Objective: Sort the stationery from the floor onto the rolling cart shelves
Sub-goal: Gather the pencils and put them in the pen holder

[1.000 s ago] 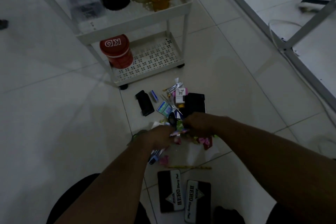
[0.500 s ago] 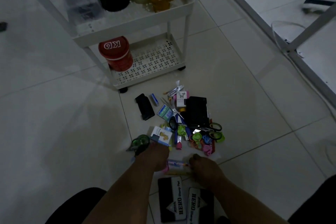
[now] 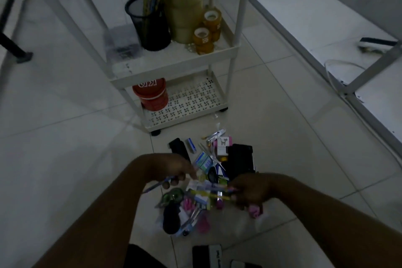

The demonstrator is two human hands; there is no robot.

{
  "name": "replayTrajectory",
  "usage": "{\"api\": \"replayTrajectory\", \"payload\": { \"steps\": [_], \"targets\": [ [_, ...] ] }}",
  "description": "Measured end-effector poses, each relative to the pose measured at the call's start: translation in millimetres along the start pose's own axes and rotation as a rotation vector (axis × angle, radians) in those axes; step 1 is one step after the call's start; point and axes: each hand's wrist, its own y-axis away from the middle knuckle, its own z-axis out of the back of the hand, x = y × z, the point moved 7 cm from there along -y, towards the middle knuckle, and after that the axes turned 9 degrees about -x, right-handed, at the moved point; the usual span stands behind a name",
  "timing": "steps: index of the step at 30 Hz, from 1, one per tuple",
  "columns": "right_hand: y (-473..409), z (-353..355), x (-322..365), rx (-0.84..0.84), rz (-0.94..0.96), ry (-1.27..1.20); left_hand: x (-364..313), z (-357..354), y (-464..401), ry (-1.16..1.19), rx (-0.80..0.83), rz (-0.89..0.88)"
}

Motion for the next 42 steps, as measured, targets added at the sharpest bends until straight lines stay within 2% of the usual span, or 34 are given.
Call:
{"api": "replayTrajectory", "payload": {
  "steps": [4,7,10,13,17,20,23,26,29,33,35,37,42],
  "targets": [
    [6.0,72.8,32.0,-0.246,0.057,-0.379,-15.4,60.2,10.4,0.664,-0.458,-0.196],
    [1.6,102.1,62.3,-0.425,0.112,-0.581,-33.2,62.4,11.3,0.891,-0.527,-0.273],
    [-7.2,122.8,92.2,-0.589,0.148,-0.611,-61.0,60.7,15.6,0.972,-0.573,-0.386],
    [-13.6,138.3,116.8,-0.654,0.182,-0.573,-87.6,71.4,32.2,0.911,-0.69,-0.509],
    [-13.0,161.0,144.5,-0.727,0.261,-0.397,-113.3,89.6,49.9,0.85,-0.87,-0.593],
    [-1.4,177.0,166.9,-0.78,0.394,-0.348,-124.5,104.4,60.9,0.886,-0.949,-0.587],
    [11.3,194.5,184.5,-0.756,0.412,-0.348,-128.8,128.1,75.7,0.979,-0.978,-0.522],
    [21.8,218.1,201.9,-0.802,0.43,-0.34,-135.0,159.8,97.4,1.02,-1.026,-0.553],
    [25.3,245.5,222.8,-0.888,0.465,-0.42,-147.3,191.6,120.7,0.904,-1.095,-0.632],
    [12.4,277.5,247.3,-0.92,0.402,-0.506,-157.4,235.2,146.5,0.808,-1.216,-0.741],
    [5.9,294.2,258.6,-0.978,0.389,-0.498,-160.7,253.8,156.4,0.73,-1.308,-0.782],
    [0.6,306.8,270.9,-1.013,0.4,-0.448,-166.2,266.9,159.7,0.661,-1.327,-0.831],
    [-11.2,321.0,280.0,-1.053,0.393,-0.414,-181.1,289.4,154.1,0.286,-1.387,-0.817]
  ]
}}
